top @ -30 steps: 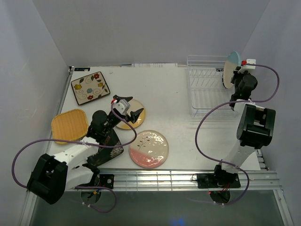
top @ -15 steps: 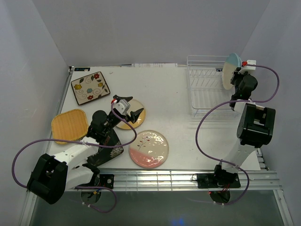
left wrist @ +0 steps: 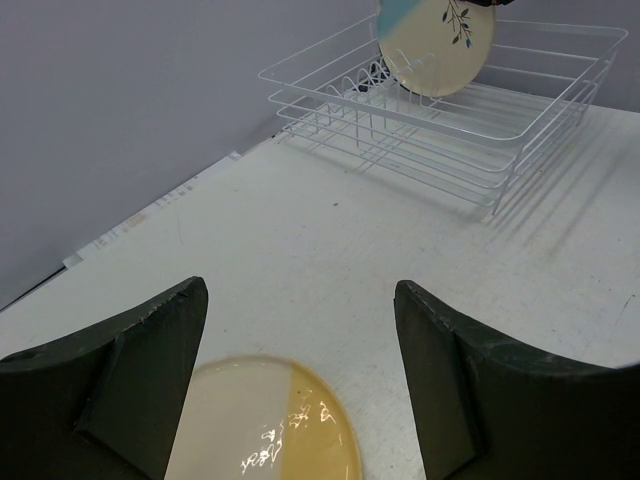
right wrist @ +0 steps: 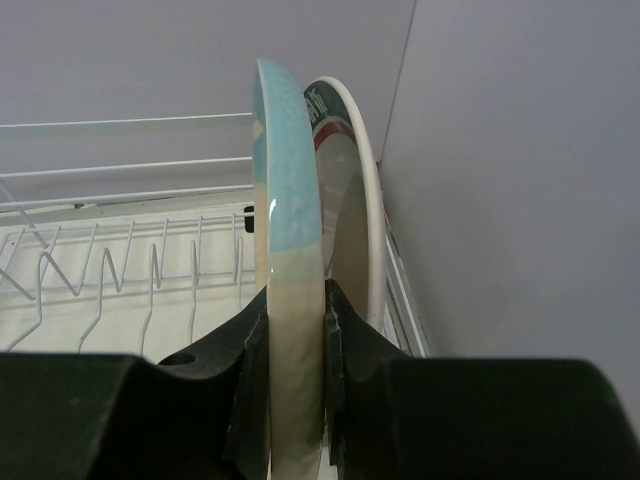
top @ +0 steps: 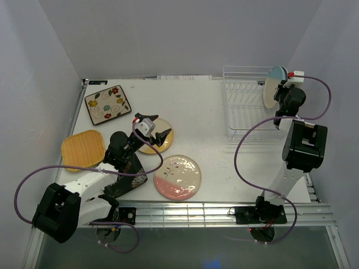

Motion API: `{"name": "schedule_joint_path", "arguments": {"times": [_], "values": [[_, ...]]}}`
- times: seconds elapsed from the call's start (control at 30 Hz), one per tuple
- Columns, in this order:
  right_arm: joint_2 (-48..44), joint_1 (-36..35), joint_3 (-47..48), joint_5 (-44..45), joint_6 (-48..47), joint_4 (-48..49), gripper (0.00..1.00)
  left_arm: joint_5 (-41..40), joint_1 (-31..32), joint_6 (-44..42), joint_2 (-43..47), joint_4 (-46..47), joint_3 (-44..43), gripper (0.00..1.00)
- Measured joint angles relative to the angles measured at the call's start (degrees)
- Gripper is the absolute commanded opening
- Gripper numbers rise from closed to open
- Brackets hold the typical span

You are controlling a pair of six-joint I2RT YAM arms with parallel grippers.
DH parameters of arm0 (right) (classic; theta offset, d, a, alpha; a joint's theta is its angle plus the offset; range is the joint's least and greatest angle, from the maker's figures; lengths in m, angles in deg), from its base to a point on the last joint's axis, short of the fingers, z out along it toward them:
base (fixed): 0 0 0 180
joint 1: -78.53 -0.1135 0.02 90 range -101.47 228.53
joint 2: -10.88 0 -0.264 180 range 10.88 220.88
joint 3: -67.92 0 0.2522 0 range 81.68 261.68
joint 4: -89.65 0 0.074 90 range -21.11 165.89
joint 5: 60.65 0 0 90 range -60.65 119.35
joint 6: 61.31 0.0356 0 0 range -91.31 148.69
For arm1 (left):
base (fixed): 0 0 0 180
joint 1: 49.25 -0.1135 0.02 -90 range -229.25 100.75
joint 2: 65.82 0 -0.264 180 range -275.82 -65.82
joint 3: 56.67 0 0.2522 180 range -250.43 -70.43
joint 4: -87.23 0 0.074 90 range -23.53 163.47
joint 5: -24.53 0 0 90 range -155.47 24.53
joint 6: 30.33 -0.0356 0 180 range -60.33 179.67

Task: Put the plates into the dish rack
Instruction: Insert the plate into the dish rack.

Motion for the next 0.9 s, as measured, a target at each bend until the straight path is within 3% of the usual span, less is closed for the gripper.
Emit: {"name": "schedule_joint_path", "arguments": {"times": [0.53, 0.9], "values": [[4.1, -0.3, 6.1, 0.9, 1.6, -4.5, 0.18, 0.6, 0.0, -0.3, 0.0, 0.0, 0.0, 0.86], [4.3, -0.5, 7.7, 2.4, 1.9, -3.7, 0.41, 1.0, 0.0, -0.7, 0.0, 0.1, 0.6, 0.86]]}}
